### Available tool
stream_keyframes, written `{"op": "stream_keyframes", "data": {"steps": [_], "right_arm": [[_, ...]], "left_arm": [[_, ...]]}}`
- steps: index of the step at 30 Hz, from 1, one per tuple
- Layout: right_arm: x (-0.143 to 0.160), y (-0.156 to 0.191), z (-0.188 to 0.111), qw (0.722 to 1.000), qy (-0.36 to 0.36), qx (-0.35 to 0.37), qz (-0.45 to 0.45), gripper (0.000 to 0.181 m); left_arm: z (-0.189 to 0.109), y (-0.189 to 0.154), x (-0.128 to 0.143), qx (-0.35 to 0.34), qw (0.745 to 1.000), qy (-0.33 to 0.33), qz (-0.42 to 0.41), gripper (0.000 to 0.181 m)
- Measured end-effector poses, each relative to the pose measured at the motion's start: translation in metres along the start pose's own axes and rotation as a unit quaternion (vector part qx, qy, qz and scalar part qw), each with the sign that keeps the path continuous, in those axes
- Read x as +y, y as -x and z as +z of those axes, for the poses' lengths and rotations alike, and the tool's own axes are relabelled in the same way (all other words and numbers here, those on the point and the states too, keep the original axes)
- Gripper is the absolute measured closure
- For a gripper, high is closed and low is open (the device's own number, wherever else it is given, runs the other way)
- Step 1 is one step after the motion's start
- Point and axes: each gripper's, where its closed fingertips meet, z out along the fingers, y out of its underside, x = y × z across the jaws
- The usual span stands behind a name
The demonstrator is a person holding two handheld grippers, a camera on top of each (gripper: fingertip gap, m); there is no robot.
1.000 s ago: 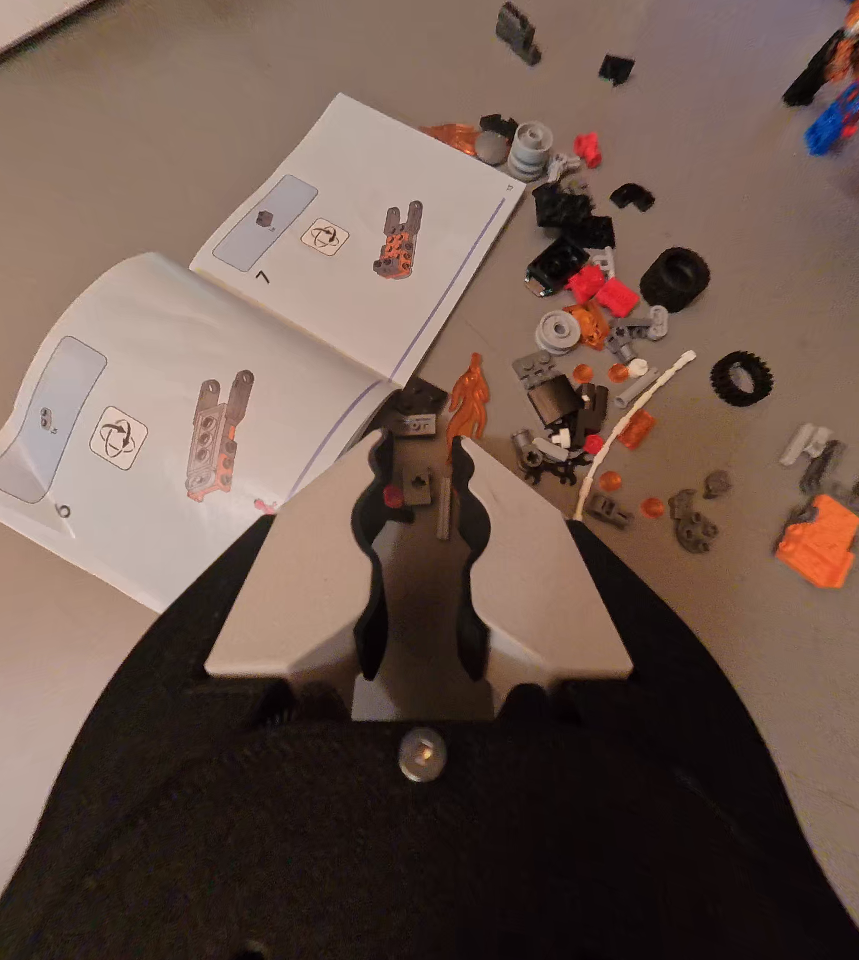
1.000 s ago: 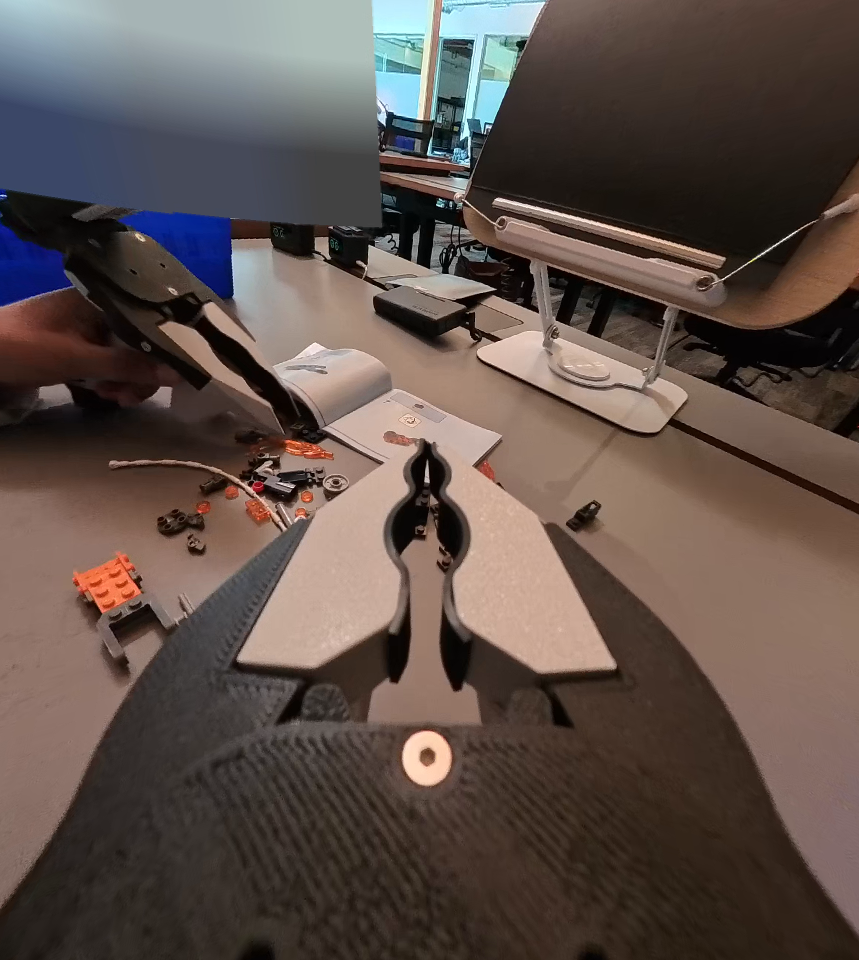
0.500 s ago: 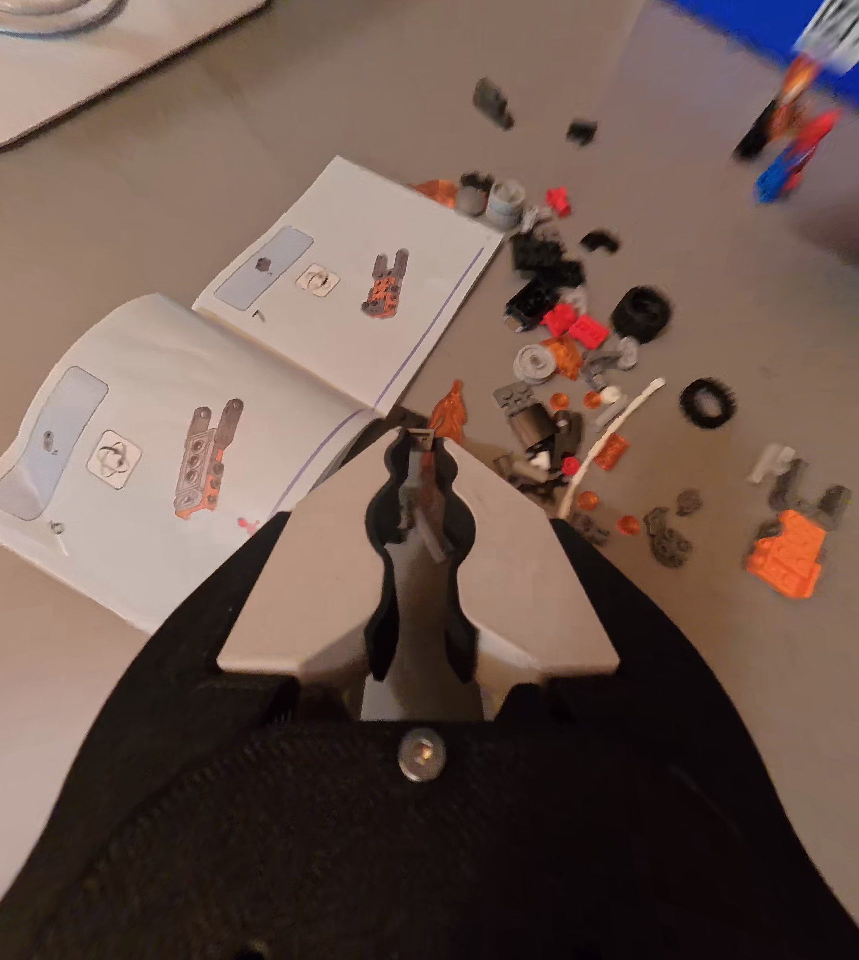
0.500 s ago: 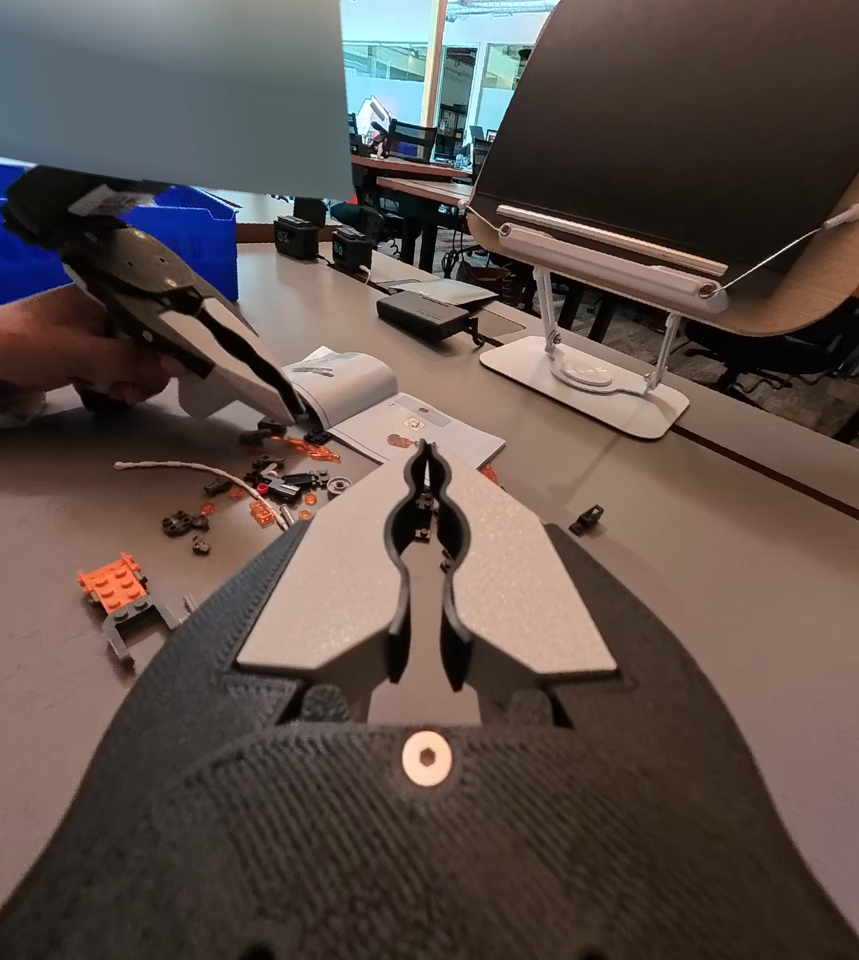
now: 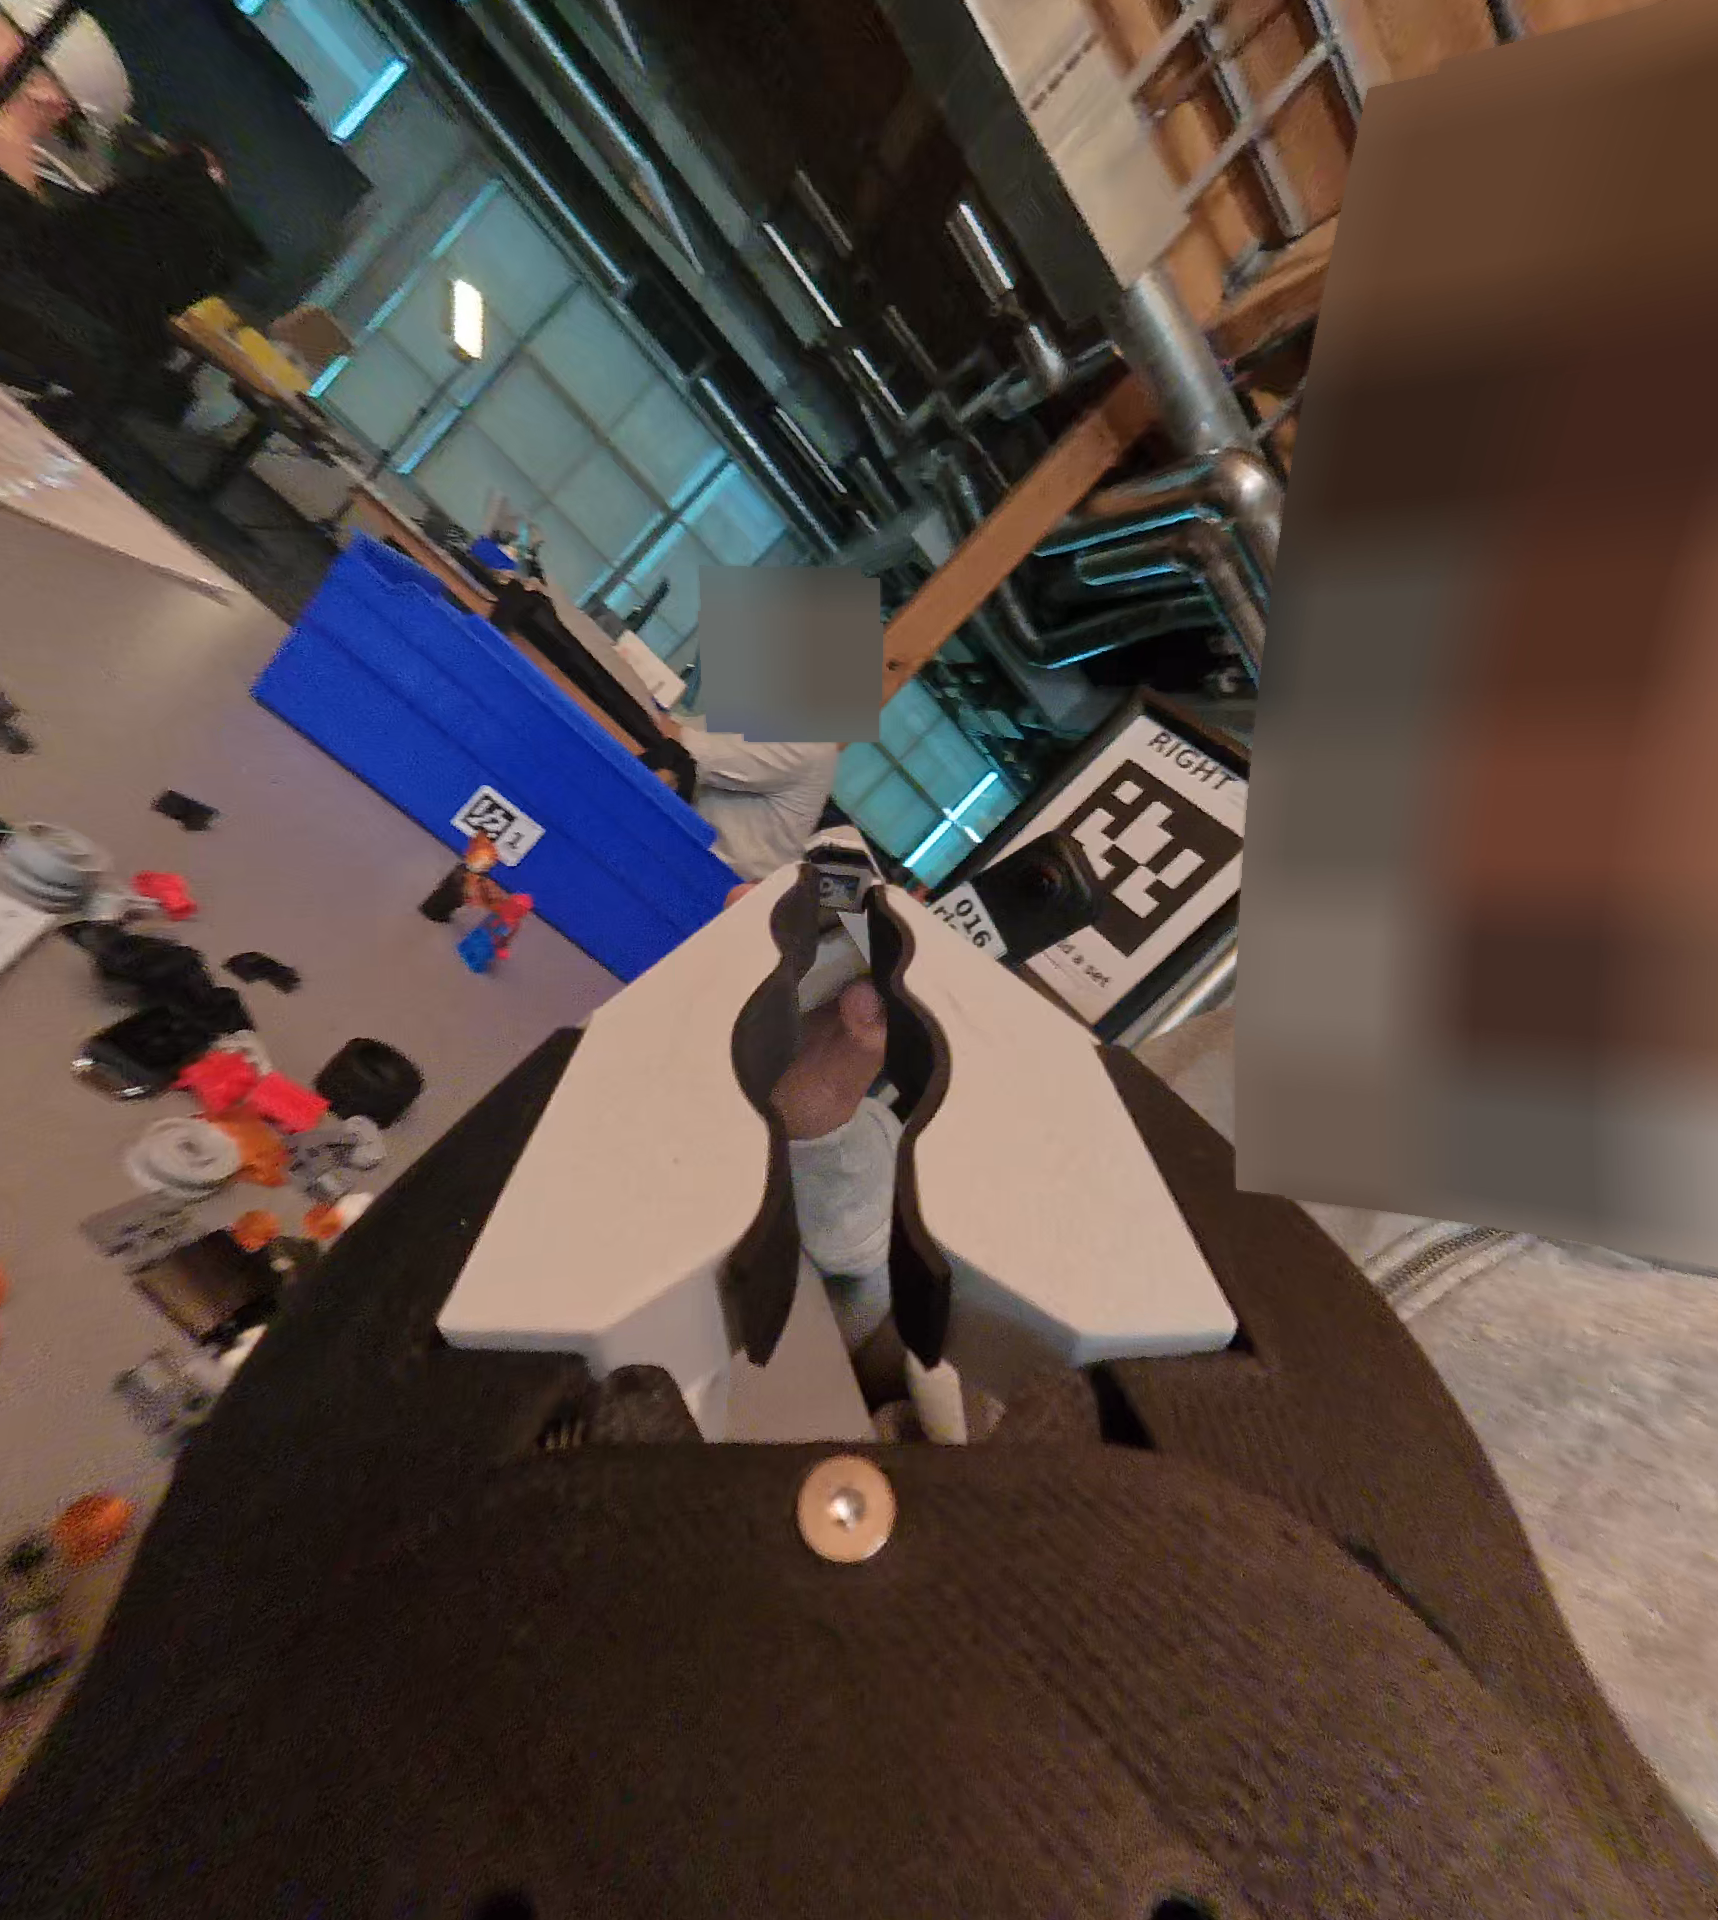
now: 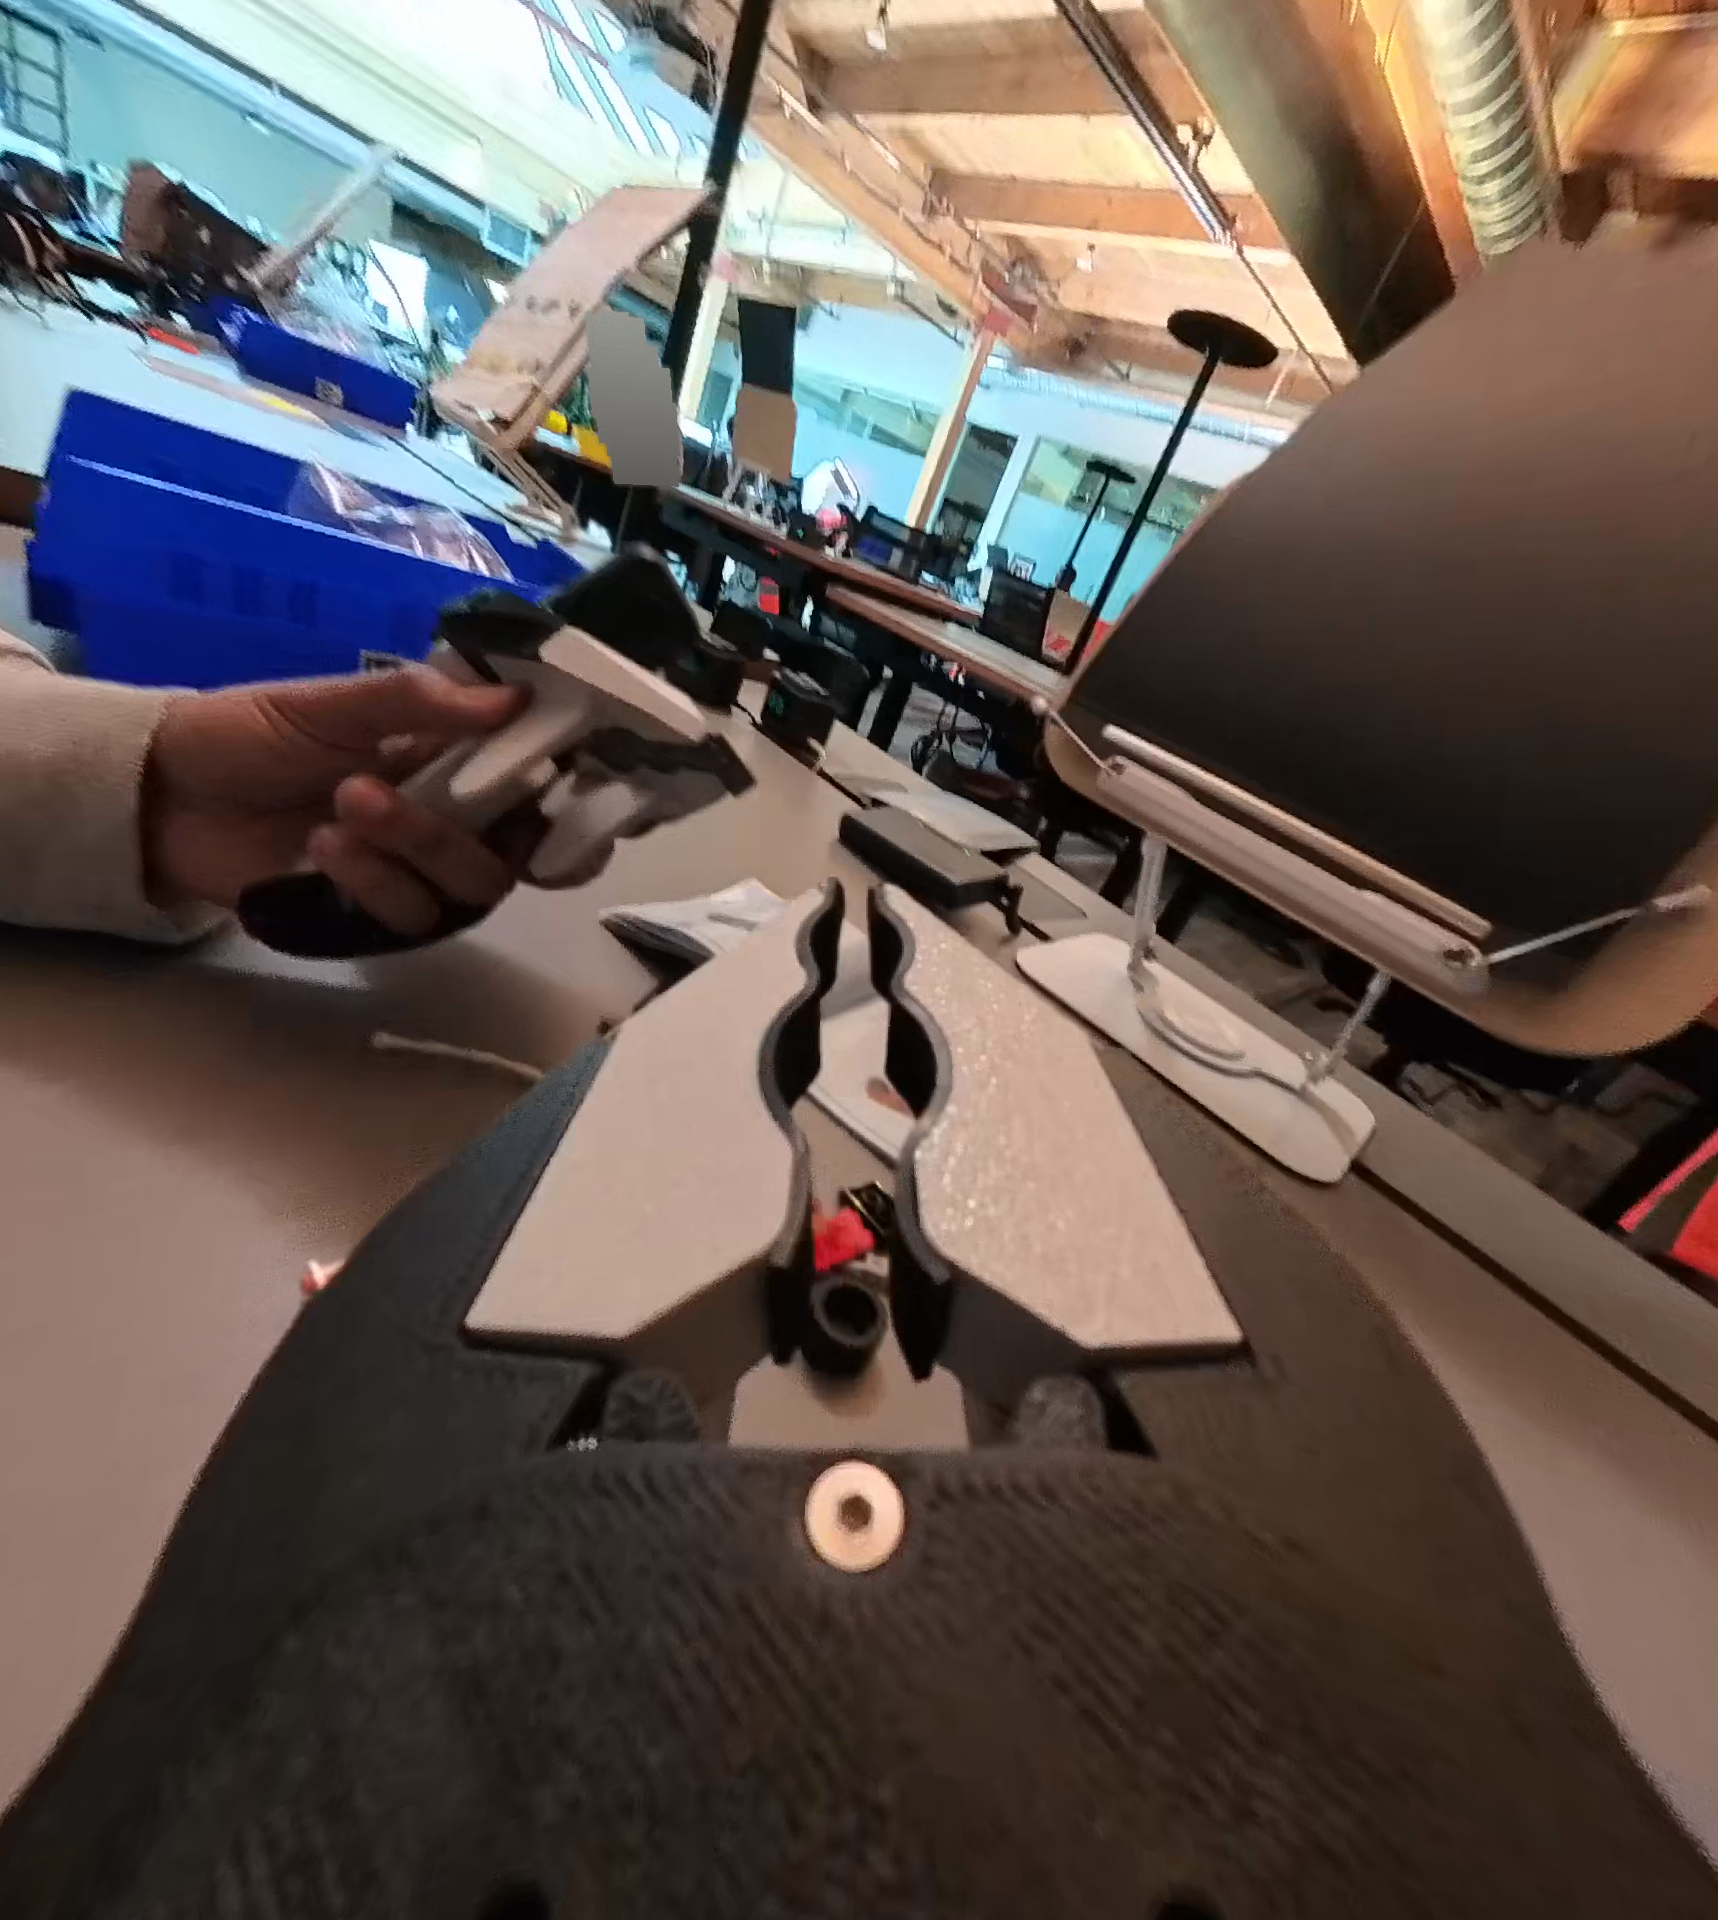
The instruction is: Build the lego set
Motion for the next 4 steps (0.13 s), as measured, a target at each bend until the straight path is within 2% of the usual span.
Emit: {"op": "stream_keyframes", "data": {"steps": [1,4], "right_arm": [[-0.005,0.004,0.001,1.0,-0.011,-0.002,0.0,0.176],[-0.011,0.015,0.005,1.0,-0.024,-0.008,-0.009,0.171]], "left_arm": [[0.004,-0.002,0.003,0.01,1.0,0.001,-0.006,0.175],[0.015,-0.007,0.01,0.038,0.999,0.005,-0.028,0.175]]}}
